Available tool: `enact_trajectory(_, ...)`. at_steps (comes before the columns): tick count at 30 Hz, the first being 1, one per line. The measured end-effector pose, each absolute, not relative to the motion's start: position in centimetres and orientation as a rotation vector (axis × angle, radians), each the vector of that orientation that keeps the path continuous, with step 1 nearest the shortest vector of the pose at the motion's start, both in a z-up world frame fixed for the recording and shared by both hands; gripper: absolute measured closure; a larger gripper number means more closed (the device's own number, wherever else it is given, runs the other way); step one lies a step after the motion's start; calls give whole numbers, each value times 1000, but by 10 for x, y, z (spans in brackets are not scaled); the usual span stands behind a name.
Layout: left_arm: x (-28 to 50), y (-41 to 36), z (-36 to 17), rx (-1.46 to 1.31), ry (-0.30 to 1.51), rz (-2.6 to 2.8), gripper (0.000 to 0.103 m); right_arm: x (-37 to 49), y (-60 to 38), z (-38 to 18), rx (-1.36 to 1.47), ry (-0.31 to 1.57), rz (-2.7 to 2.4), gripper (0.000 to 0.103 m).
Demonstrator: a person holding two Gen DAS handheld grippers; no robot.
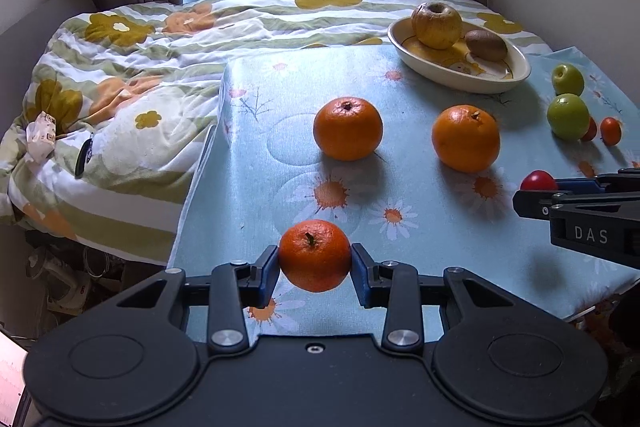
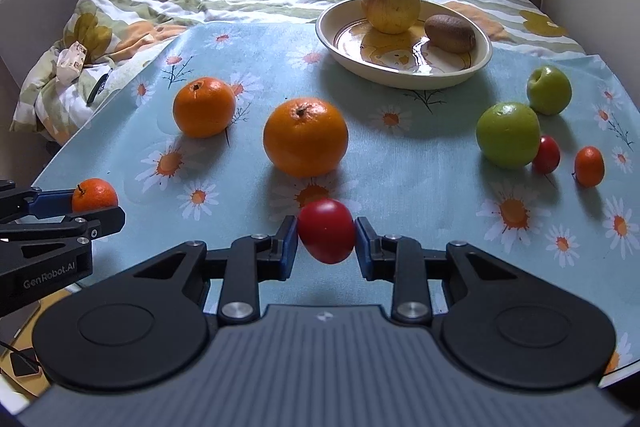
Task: Organize fruits
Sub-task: 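Grasp a small tangerine with the left gripper while the right grasps a red cherry tomato, then carry the tangerine in the left gripper while the right carries the tomato toward the bowl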
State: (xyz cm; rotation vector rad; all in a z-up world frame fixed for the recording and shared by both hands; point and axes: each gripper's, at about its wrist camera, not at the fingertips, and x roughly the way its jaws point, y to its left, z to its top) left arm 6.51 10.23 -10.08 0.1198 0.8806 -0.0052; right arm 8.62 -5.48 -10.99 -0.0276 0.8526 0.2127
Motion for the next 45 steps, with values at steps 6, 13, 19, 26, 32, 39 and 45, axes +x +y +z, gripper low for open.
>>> enact_trajectory(6, 62, 92, -76, 135, 856, -20, 62, 83, -58, -82, -36, 840, 213, 58)
enact_trajectory(13, 65, 80, -44, 147, 805, -65, 62, 82, -63, -46, -40, 831, 205, 58)
enact_trajectory(19, 80, 60, -21, 158, 764, -114, 62, 89, -78, -13, -15, 807, 195, 58)
enact_trajectory(26, 108, 34, 1, 128, 733, -129, 62, 120, -107, 16, -16, 775, 202, 58)
enact_trajectory(32, 140, 6, 8, 111, 735, -124, 62, 158, -135, 19, -14, 781, 231, 58)
enact_trajectory(39, 191, -28, -5, 103, 766, -101, 62, 217, -167, 4, -16, 804, 258, 58)
enact_trajectory(45, 235, -51, -26, 106, 807, -91, 62, 263, -192, -18, -7, 838, 270, 58)
